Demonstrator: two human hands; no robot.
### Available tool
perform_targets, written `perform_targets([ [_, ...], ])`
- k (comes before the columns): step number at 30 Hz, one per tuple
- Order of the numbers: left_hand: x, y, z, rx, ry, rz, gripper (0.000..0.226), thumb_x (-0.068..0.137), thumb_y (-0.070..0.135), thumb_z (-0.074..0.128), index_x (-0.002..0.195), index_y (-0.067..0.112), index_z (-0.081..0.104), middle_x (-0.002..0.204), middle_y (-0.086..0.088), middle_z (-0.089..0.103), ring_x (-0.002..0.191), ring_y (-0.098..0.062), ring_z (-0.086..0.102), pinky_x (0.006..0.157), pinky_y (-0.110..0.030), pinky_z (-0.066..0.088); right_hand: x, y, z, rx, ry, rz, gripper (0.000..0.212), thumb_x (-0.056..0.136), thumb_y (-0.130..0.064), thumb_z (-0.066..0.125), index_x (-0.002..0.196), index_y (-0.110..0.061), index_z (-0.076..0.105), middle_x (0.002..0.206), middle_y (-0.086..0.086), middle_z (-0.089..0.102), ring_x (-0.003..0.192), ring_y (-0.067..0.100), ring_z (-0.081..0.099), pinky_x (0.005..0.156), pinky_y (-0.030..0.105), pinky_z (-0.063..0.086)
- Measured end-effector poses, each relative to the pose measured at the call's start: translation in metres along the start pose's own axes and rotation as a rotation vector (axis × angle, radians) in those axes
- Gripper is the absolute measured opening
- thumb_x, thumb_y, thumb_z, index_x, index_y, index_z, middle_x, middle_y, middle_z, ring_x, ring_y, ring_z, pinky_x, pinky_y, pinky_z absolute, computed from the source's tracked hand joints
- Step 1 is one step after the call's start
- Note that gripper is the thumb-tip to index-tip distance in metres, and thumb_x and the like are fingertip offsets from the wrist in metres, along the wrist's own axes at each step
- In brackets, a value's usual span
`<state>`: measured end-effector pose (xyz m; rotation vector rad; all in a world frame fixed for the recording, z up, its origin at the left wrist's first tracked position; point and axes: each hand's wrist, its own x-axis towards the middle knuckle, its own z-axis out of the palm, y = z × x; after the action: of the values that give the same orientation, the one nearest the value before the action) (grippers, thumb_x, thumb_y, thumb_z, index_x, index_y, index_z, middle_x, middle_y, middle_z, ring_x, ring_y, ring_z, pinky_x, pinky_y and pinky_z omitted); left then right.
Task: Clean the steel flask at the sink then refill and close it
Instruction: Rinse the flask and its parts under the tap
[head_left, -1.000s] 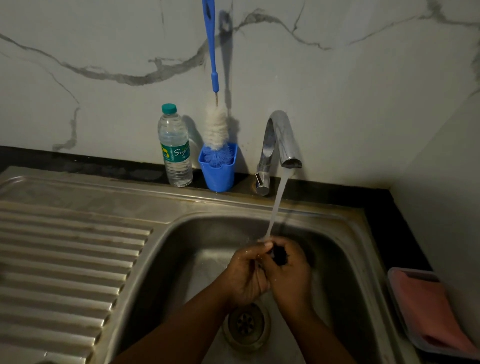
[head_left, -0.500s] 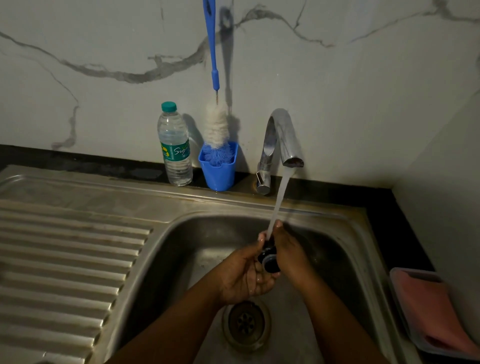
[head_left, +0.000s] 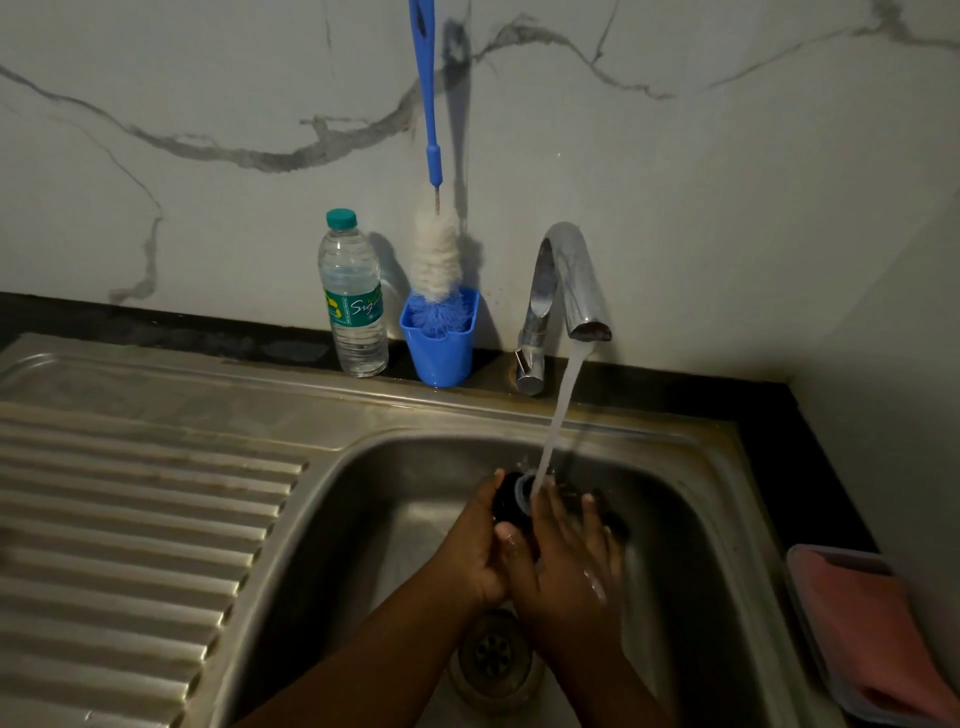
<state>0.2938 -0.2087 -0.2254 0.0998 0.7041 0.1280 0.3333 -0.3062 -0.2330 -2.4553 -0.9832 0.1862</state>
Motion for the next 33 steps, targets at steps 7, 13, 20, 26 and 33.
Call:
perform_targets([
  [7, -0.007, -0.005, 0.011, -0.009, 0.055, 0.06, 0.04, 0.095, 0.034, 0.053, 0.094, -0.002, 0.068, 0.077, -0.02, 0.071, 0.078, -0.031, 0.066, 0.072, -0.036, 0.055, -0.003, 0.005, 0.0, -0.11, -0.069, -0.1, 0.086, 0.072, -0.08, -0.017, 0.145, -0.042, 0.005, 0.155, -0.016, 0.017, 0.144, 0.014, -0.001, 0.111, 0.033, -0.01],
  [13, 0.0, -0.01, 0.007, 0.059, -0.014, 0.09, 0.04, 0.098, 0.037, 0.049, 0.107, 0.003, 0.069, 0.094, -0.017, 0.072, 0.081, -0.028, 0.072, 0.078, -0.036, 0.057, 0.004, 0.006, -0.008, 0.034, -0.134, 0.005, 0.102, 0.06, -0.085, -0.02, 0.148, -0.041, 0.002, 0.15, -0.027, -0.004, 0.139, 0.004, -0.019, 0.115, 0.037, -0.006],
  [20, -0.004, 0.008, 0.016, 0.102, 0.057, 0.189, 0.036, 0.086, 0.031, 0.065, 0.107, 0.002, 0.067, 0.08, -0.019, 0.072, 0.066, -0.028, 0.07, 0.057, -0.036, 0.058, -0.008, 0.027, -0.003, 0.061, -0.147, -0.115, 0.061, 0.084, -0.066, 0.01, 0.135, -0.05, 0.039, 0.146, -0.024, 0.036, 0.139, 0.006, 0.028, 0.113, 0.033, 0.024],
  [26, -0.007, -0.005, 0.015, 0.337, 0.094, 0.234, 0.012, 0.087, 0.012, 0.068, 0.095, 0.004, 0.069, 0.074, -0.009, 0.074, 0.068, -0.017, 0.07, 0.057, -0.026, 0.055, -0.008, 0.028, -0.014, 0.694, 0.017, 0.313, 0.039, 0.086, -0.012, 0.066, 0.103, -0.045, 0.054, 0.116, -0.012, 0.059, 0.107, 0.011, 0.057, 0.098, 0.037, 0.046],
  [33, -0.027, -0.004, 0.014, 1.201, -0.045, 0.776, 0.059, 0.076, -0.002, 0.075, 0.116, 0.034, 0.05, 0.112, 0.0, 0.066, 0.105, -0.013, 0.065, 0.091, -0.03, 0.054, 0.005, 0.011, -0.047, 0.565, -0.024, -0.003, 0.068, 0.083, -0.004, 0.069, 0.134, -0.031, 0.032, 0.125, -0.02, 0.042, 0.113, -0.008, 0.046, 0.096, 0.014, 0.04],
])
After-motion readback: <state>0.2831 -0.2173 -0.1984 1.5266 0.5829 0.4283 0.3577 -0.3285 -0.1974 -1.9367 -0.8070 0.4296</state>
